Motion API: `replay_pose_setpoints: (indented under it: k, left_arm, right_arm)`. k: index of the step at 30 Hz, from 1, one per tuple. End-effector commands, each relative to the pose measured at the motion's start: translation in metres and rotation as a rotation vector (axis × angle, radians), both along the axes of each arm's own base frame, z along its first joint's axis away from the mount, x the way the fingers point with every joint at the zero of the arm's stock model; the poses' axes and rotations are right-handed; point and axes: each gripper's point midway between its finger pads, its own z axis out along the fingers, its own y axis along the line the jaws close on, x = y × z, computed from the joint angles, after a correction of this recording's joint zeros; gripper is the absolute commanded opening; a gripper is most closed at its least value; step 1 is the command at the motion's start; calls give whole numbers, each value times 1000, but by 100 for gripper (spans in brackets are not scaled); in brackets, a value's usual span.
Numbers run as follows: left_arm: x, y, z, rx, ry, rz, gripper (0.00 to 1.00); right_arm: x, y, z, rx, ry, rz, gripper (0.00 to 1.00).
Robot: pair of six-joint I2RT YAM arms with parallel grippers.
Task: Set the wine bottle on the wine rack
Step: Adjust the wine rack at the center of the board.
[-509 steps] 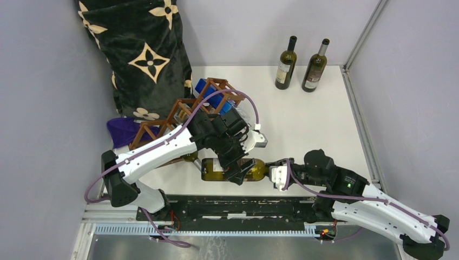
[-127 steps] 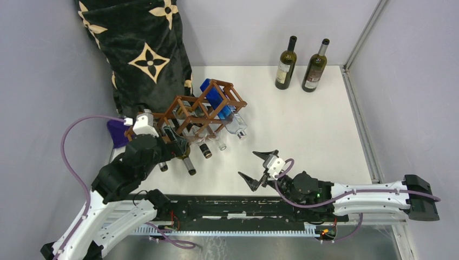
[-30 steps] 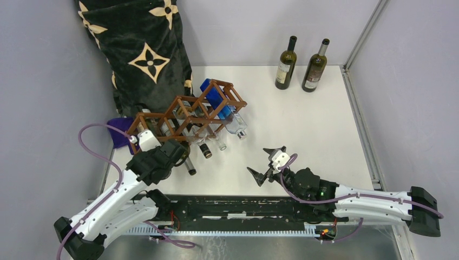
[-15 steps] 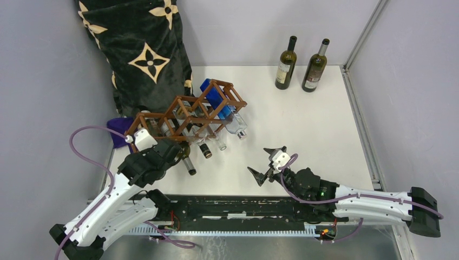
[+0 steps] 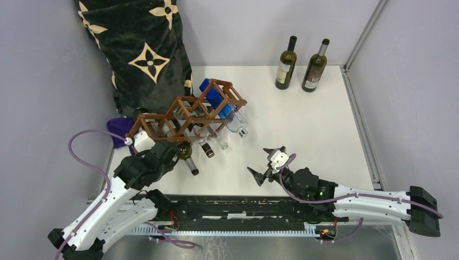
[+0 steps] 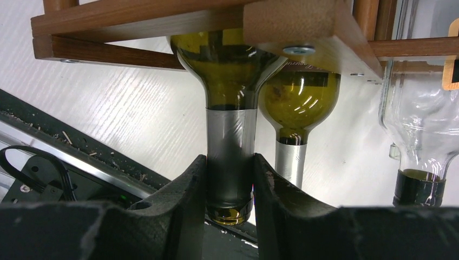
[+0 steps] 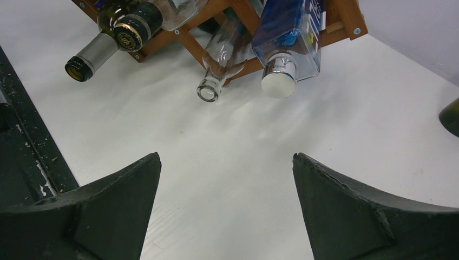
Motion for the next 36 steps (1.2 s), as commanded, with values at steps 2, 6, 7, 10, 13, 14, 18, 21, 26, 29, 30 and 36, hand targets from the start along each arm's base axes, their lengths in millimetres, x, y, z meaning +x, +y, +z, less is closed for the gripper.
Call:
replay_pose_setpoints:
  k: [2,6,7,10,13,14,18,21,26,29,30,36]
  left_arm:
    - [-1,-9,15,-80,-20,-2,21]
    - [-6,-17,11,-128,3,-12,22]
    - [-6,-18,10,-136,6,-15,22]
    - [-6,-20,11,-145,6,-11,23]
    - [-6,-22,12,-159,7,-12,25]
    - [-6,-25,11,-170,10,-15,25]
    - [-6,-33,2,-196,32,-33,31]
    - [-7,-35,1,-205,36,-36,39]
    - [-7,-41,5,-240,32,-54,48]
    - [-8,-47,2,-264,46,-69,49]
    - [-8,-48,1,-267,47,-70,49]
    - [-6,-49,7,-274,26,-80,37]
  right_arm:
    - [4,2,24,70,-37,-13,98]
    - [5,4,23,64,-39,-12,97]
    - [5,4,24,62,-39,-10,97]
    - [5,6,24,61,-39,-8,98]
    - [5,6,25,62,-41,-9,98]
    - [5,5,26,64,-42,-9,97]
    - [6,6,26,60,-43,-12,98]
    - [6,6,26,60,-43,-8,98]
    - [7,6,26,60,-44,-11,98]
    - [7,7,25,57,-43,-8,98]
    - [6,7,26,59,-43,-7,98]
    - [6,7,27,63,-44,-7,98]
